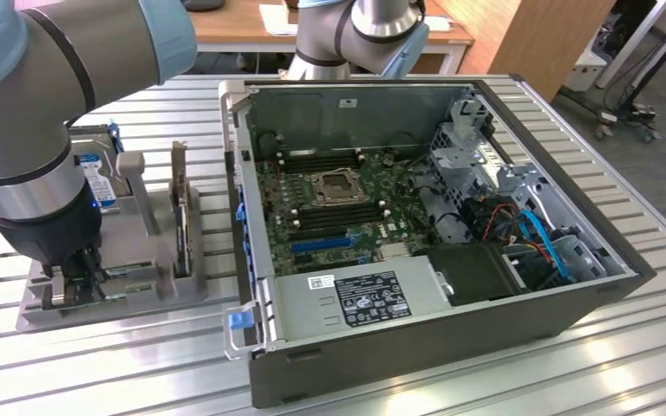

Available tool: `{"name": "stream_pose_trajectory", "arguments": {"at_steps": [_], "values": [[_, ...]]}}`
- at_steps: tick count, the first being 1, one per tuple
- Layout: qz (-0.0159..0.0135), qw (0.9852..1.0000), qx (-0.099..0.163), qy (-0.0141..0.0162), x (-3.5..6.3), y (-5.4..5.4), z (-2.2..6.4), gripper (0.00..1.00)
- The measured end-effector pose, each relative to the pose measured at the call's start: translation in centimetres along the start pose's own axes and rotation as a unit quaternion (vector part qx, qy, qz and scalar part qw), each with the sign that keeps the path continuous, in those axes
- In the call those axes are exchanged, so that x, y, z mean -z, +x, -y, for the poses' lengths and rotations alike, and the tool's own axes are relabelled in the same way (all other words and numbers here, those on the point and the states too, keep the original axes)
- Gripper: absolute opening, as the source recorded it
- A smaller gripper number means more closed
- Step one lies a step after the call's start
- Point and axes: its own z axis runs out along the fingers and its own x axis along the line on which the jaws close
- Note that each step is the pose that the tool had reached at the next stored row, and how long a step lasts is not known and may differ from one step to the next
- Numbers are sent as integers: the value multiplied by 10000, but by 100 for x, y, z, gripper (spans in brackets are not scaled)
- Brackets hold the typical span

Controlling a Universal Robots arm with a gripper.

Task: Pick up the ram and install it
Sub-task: 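Pick up the ram and move it above insertion slot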

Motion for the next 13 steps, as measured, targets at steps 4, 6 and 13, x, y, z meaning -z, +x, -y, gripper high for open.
{"name": "stream_pose_trajectory", "arguments": {"at_steps": [4, 6, 13], "values": [[1, 10000, 1, 1, -2, 0, 1, 31], [4, 10000, 1, 2, -6, 0, 1, 31], [4, 10000, 1, 2, -60, 1, 3, 31]]}}
